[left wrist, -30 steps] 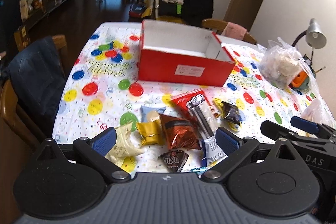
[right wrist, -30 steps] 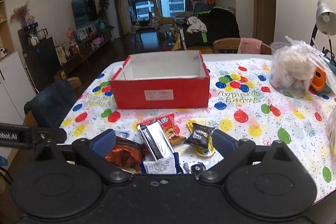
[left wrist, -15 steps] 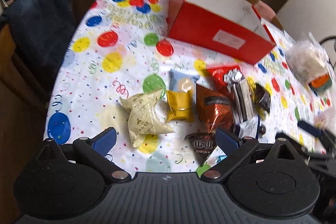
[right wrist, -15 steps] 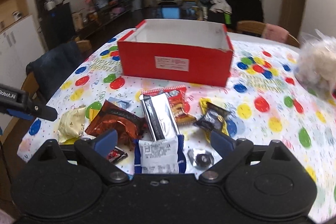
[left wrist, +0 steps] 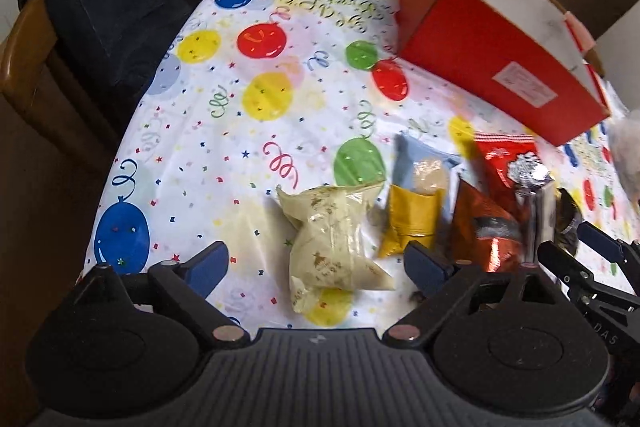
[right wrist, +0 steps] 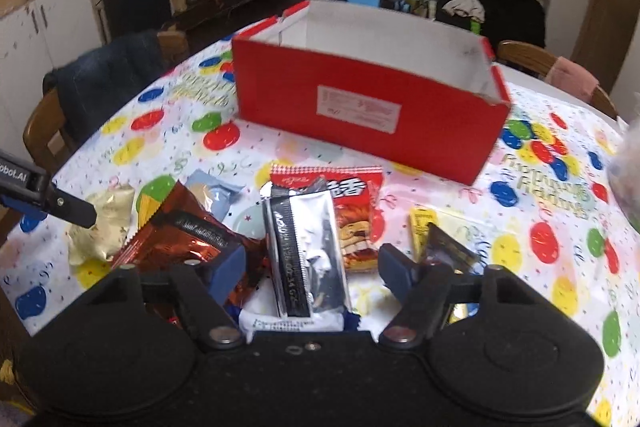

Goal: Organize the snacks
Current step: 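Grasp the cream pastry bag with left tool while right tool grasps silver foil bar, then lift both held snacks and carry them over the red box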

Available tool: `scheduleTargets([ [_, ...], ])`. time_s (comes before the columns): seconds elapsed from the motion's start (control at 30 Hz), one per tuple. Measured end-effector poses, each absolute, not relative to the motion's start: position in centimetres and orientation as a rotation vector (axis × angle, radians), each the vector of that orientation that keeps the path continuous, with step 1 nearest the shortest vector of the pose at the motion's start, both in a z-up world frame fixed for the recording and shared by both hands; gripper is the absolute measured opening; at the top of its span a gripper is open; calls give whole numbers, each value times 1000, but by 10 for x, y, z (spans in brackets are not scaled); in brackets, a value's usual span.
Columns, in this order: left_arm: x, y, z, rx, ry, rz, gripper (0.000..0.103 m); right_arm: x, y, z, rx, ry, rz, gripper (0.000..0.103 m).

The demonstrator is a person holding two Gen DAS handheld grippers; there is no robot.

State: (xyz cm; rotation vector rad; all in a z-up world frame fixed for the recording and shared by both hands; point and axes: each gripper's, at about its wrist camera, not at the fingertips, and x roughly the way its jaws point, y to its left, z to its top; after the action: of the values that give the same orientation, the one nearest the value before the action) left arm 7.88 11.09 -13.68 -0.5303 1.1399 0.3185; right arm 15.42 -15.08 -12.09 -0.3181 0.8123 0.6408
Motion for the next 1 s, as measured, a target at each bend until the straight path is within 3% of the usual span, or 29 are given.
scheduleTargets([
  [0.2,83,113,-151,-571,1177,327,74,162,-141,-133,-365,824,640,56],
  [0.43,88,119,-160,-625,1188,330,63,167,-139,-136,-376,822,639,53],
  [0.57,90,118,-159,-626,1182,330,55,166,-136,-138,-390,817,637,42],
  [0.73,89,117,-157,-634,1164,307,41,165,-135,-138,-392,807,636,41],
  [1.0,80,121,-155,-646,1145,305,33,162,-142,-129,-354,785,600,41],
])
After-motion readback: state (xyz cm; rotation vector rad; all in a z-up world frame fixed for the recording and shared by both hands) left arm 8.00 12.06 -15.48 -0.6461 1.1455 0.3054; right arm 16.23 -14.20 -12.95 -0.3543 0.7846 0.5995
